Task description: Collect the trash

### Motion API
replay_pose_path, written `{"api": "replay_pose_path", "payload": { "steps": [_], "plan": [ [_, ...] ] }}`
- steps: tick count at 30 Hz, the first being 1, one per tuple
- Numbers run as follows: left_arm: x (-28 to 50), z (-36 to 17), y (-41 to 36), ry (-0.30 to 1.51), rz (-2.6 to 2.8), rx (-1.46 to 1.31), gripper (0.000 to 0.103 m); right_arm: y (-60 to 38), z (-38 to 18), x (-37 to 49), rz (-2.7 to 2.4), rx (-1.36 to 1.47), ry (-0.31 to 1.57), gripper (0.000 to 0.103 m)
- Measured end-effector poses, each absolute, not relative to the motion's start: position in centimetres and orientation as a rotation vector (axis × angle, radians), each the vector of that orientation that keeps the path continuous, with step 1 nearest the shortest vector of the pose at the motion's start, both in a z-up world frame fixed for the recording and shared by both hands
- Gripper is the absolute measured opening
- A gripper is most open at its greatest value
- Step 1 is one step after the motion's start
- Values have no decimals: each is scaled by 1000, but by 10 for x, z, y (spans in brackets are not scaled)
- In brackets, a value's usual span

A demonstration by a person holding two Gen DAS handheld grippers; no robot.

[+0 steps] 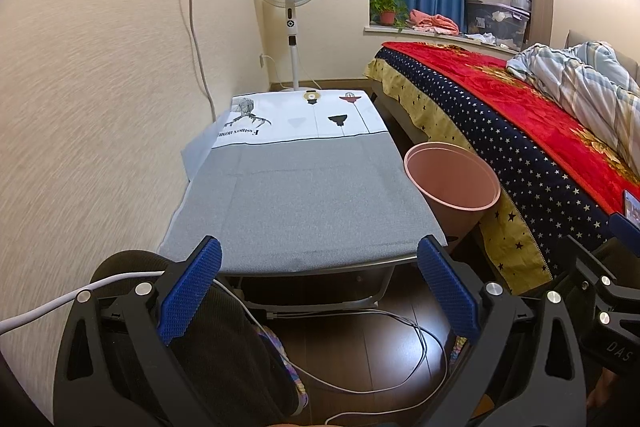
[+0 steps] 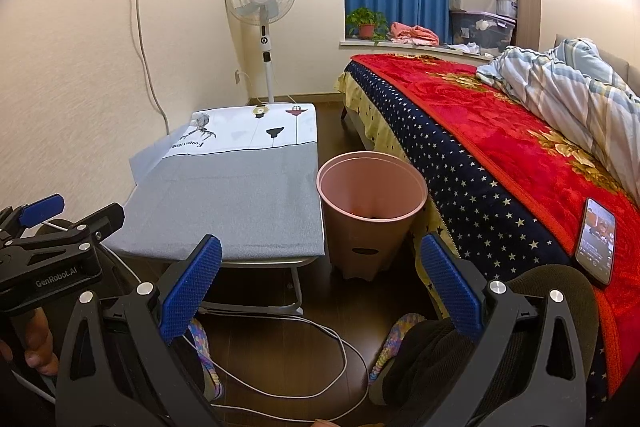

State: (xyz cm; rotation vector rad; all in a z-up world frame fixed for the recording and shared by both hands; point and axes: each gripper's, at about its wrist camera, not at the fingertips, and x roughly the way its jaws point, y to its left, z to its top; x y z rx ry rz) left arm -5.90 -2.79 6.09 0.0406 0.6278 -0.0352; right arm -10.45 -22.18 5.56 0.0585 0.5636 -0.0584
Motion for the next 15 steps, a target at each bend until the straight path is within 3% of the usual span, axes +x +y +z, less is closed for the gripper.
{"api": "replay_pose_path", "payload": {
  "steps": [15],
  "plan": [
    [-61,55,-30,627,-45,46,95,-221,54,-103,-58,57,570,98]
  ]
}}
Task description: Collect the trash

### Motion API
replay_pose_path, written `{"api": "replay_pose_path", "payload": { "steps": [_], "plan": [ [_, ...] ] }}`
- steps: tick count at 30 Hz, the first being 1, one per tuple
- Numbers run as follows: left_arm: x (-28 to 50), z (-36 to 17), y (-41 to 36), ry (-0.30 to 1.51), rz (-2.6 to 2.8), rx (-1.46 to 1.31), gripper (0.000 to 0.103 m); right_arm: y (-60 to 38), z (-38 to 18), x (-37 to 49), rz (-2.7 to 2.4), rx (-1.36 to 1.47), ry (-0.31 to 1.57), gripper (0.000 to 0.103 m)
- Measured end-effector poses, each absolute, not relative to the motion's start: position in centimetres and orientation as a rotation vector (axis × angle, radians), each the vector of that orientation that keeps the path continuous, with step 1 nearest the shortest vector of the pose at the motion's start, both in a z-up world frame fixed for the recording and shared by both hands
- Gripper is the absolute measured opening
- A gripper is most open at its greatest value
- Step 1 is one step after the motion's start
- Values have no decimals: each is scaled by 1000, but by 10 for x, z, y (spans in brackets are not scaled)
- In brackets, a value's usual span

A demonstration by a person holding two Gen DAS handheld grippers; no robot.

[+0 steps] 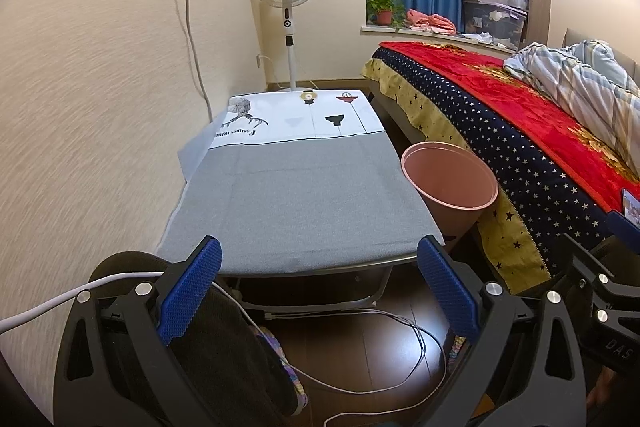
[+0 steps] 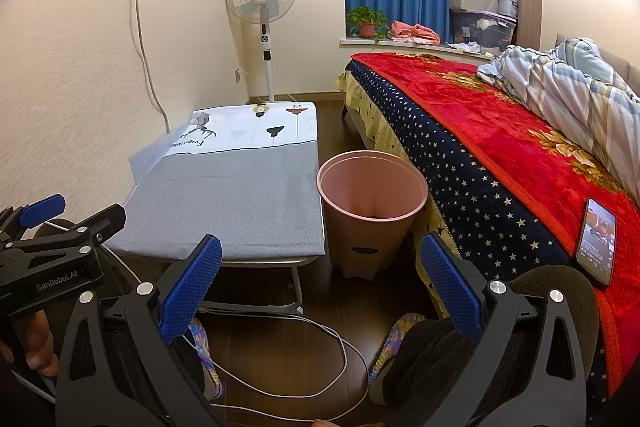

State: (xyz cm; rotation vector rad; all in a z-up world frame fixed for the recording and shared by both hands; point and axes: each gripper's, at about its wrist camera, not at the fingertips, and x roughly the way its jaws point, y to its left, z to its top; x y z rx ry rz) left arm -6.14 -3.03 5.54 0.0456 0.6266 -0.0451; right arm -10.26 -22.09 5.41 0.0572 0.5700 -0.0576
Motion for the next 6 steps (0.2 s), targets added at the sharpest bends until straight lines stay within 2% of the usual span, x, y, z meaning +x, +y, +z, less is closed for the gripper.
{"api": "replay_pose_path", "payload": {
  "steps": [6],
  "plan": [
    [-57,55,-28,643,-52,38,95,-220,52,-100,-52,55,579,98]
  ]
}}
